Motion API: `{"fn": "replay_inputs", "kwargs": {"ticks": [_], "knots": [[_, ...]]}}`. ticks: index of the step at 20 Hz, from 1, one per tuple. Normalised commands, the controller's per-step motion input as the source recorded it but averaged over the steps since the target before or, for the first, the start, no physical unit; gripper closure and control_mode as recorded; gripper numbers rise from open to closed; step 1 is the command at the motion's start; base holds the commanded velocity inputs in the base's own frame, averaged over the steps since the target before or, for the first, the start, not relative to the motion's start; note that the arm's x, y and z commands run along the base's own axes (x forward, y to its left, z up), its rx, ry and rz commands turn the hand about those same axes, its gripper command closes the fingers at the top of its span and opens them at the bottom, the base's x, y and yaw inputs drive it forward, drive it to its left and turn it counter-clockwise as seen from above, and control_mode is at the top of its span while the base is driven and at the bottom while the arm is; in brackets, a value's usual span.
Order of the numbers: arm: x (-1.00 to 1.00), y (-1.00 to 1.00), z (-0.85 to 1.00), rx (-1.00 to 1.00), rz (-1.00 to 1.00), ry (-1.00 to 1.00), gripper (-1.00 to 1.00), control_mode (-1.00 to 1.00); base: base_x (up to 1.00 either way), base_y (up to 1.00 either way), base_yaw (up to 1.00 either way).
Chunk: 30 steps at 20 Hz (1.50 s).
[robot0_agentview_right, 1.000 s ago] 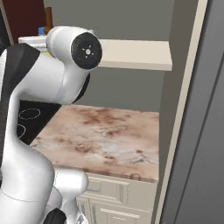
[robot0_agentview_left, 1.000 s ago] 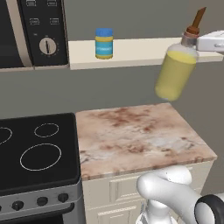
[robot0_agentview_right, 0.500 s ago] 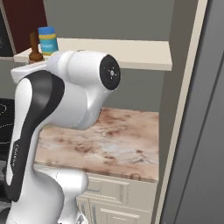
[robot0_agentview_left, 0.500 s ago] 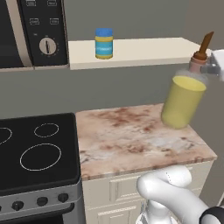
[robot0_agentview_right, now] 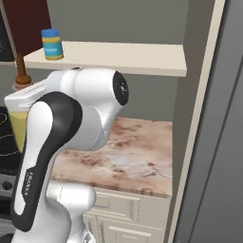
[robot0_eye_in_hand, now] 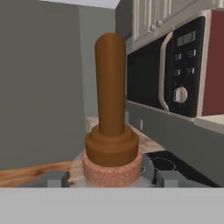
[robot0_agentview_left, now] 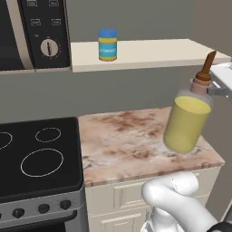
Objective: Move the mayonnaise and oil and vinegar bottle from the cabinet to the dining counter.
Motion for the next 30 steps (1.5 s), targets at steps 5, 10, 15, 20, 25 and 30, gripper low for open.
{"fn": "replay_inputs", "kwargs": {"ticks": [5, 10, 15, 20, 25, 30], "knots": [[-0.09, 0.14, -0.10, 0.00, 0.02, 0.00, 1.00, -1.00, 0.00, 0.00, 0.00], [-0.46, 0.27, -0.22, 0.00, 0.01, 0.00, 1.00, -1.00, 0.00, 0.00, 0.00], [-0.38, 0.18, -0.15, 0.00, 0.01, 0.00, 1.00, 1.00, -0.27, 0.15, 0.03], [0.00, 0.00, 0.00, 0.00, 0.00, 0.00, 1.00, 1.00, -0.55, 0.61, 0.15], [0.00, 0.00, 0.00, 0.00, 0.00, 0.00, 1.00, 1.00, -0.30, 0.79, 0.27], [0.00, 0.00, 0.00, 0.00, 0.00, 0.00, 1.00, 1.00, -0.06, 0.78, 0.36]]}}
